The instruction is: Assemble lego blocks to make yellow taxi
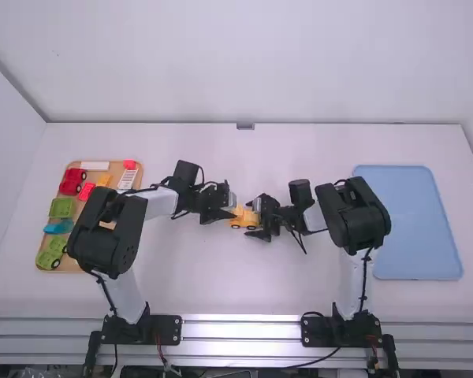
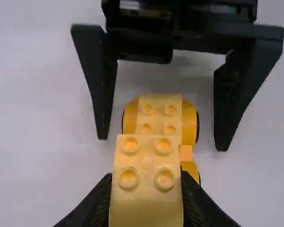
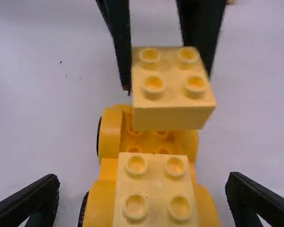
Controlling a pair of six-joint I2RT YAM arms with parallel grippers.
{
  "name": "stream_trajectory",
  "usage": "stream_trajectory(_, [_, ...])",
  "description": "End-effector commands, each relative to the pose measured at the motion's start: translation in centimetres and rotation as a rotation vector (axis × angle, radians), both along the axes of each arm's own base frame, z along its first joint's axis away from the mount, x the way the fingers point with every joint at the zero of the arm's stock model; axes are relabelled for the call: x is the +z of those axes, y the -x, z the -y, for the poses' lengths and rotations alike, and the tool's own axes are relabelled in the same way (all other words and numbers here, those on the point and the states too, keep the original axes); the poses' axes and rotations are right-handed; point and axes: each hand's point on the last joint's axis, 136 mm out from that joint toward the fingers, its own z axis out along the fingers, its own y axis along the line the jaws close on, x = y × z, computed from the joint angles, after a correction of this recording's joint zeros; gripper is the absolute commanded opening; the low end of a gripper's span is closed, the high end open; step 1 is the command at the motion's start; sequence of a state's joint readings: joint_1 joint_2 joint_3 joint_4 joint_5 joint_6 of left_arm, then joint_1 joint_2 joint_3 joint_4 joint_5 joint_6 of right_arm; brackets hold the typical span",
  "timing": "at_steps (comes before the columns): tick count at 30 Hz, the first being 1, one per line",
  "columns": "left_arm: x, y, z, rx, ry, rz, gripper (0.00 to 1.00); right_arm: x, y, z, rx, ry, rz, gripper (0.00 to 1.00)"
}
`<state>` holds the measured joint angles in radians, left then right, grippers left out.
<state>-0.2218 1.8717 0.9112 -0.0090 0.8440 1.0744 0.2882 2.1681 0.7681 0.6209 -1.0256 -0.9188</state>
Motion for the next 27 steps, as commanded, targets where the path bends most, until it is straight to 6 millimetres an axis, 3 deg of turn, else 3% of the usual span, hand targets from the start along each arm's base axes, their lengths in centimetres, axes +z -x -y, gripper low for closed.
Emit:
stream_trajectory(1, [-0.2,0.7,0.2,0.003,0.026,-0.052,0.06,-0.6,-1.3,-0.4,-0.028,-0.012,-0.068,0.93])
stream_trajectory(6, [-0.6,0.8,0.3,-0.001,0.030,-0.063,0.02,0.0,-1.6,-0.1,-0.003,-0.069,-0.084,0.88])
stream_trajectory(10, [-1.3,0.8,0.3,0.001,0.028,-0.071,0.02,-0.3,-1.6,0.2,-0.014,-0.059,-0.093,0.71])
stream_trajectory(17, [-1.2,0.7,0.3,0.002,0.029,-0.069,0.02,-0.8,-0.8,0.1,0.023,-0.039,-0.069,0.52])
stream_trajectory(23, [-1.4,1.0,0.2,0.006,0.023,-0.089,0.02,-0.9,-0.7,0.2,0.021,-0.038,-0.076,0.52])
stream_trajectory(25, [-1.6,1.2,0.1,0.006,0.019,-0.104,0.02,-0.9,-0.8,0.2,0.021,-0.038,-0.076,0.67])
stream_trajectory(26, [-1.6,1.4,0.1,0.007,0.016,-0.114,0.02,-0.8,-0.8,0.1,0.021,-0.039,-0.074,0.87])
stream_trajectory(27, [-1.6,1.4,0.1,0.007,0.016,-0.114,0.02,-0.8,-0.8,0.1,0.021,-0.039,-0.073,0.91])
